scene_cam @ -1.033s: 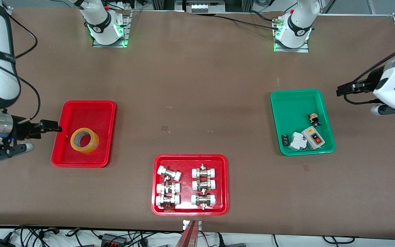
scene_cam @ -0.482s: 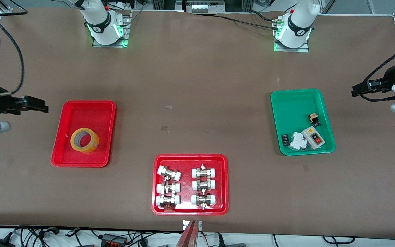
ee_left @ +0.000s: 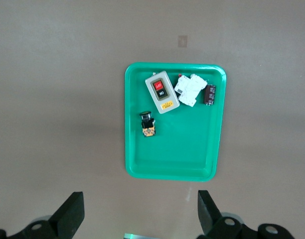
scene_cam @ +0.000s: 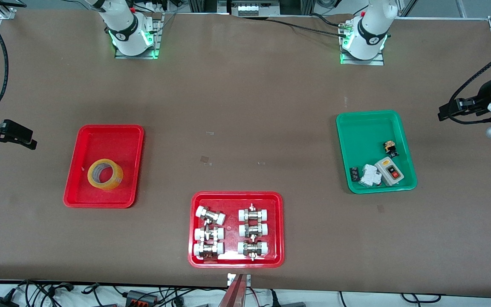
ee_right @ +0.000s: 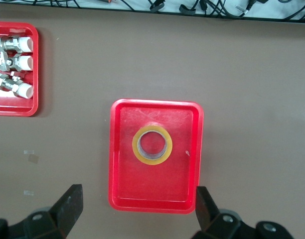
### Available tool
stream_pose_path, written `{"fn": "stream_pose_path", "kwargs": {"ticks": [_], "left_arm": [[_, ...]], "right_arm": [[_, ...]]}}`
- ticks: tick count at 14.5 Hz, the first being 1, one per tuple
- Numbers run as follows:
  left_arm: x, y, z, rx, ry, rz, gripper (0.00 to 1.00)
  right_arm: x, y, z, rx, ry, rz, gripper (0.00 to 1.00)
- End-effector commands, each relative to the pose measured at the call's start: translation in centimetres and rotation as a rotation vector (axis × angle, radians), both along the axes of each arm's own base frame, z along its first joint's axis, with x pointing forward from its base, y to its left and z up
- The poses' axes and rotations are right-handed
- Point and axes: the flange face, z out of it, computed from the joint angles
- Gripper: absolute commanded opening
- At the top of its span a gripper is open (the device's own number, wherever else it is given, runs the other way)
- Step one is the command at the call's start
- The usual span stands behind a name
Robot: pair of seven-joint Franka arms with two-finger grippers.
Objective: Left arm passes tape to right arm into tray
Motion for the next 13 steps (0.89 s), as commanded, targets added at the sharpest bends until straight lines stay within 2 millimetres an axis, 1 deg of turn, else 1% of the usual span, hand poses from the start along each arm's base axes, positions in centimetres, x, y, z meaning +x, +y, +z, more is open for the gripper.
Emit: {"fn": "stream_pose_path", "kwargs": {"ticks": [1,4,5,7,9,11,13], "left_arm": [[-1.1,-0.3,1.4,0.009,0.006,-0.017,1.0],[-1.0,-0.3,1.5,0.007,0.001,-0.021,1.0],[-1.0,-0.3,1.5,0.007,-0.001,-0.026,1.0],[-1.0,-0.3,1.5,0.006,-0.001,-0.031,1.0],[-1.0,-0.3,1.5,0.004,-0.001,-0.032,1.0],[-1.0,-0.4,1.5,-0.006,-0.001,-0.032,1.0],[-1.0,0.0,1.5,-0.019,-0.001,-0.024,1.0]], "right_arm": [[-2.0,-0.4,1.1,-0.025,-0.022,-0.025,1.0],[-3.3,-0.7,1.5,-0.027,-0.012,-0.027,1.0],[-4.3,-0.7,1.2,-0.028,-0.014,-0.027,1.0],[-6.5,-0.8,-0.1,-0.027,-0.032,-0.027,1.0],[-7.9,-1.0,-1.3,-0.024,-0.017,-0.033,1.0],[-8.9,-0.9,-1.5,-0.021,-0.008,-0.033,1.0],[-9.3,-1.1,-1.7,-0.016,-0.003,-0.038,1.0]]}}
